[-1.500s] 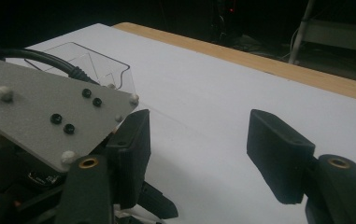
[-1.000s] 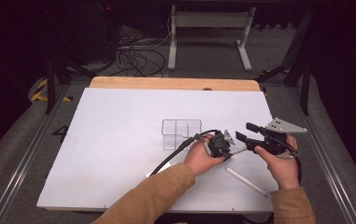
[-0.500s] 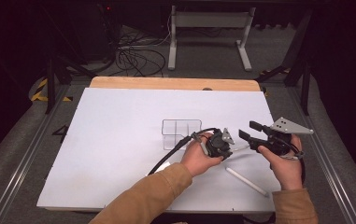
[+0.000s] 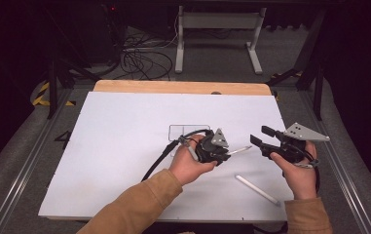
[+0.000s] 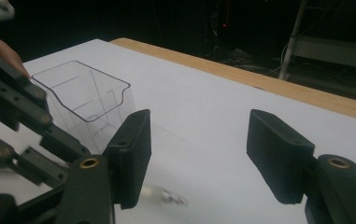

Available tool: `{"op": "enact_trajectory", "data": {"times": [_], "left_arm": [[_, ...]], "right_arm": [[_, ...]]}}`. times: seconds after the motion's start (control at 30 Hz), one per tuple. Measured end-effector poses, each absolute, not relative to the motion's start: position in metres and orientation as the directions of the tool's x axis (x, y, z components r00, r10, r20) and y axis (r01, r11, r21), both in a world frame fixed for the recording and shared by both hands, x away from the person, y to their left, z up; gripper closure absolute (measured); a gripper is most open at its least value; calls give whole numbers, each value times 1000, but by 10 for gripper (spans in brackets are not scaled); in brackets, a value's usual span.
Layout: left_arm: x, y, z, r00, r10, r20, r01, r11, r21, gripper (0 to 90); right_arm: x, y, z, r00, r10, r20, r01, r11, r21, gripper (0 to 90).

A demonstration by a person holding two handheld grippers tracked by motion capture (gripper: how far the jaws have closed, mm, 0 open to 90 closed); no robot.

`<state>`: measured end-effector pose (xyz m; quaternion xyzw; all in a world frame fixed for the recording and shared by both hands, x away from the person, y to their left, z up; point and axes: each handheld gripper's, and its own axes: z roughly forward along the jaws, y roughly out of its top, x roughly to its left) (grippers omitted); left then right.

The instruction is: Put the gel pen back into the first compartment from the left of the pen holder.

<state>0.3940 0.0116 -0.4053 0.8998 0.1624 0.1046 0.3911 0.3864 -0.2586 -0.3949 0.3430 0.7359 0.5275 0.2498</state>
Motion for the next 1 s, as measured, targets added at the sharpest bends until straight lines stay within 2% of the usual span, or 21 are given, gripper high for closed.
{"op": "enact_trajectory", "data": {"times": [0.57,1.0], "left_arm": [[375,60,-383,913,404,57,211,-587,782,776],[382,100,-374,859,508,71,161,-398,903,774]], "right_arm": [[387,-255,-396,-646,764,-9,245,219,944,409],[386,-254,-396,-647,763,-9,247,220,944,409]]}}
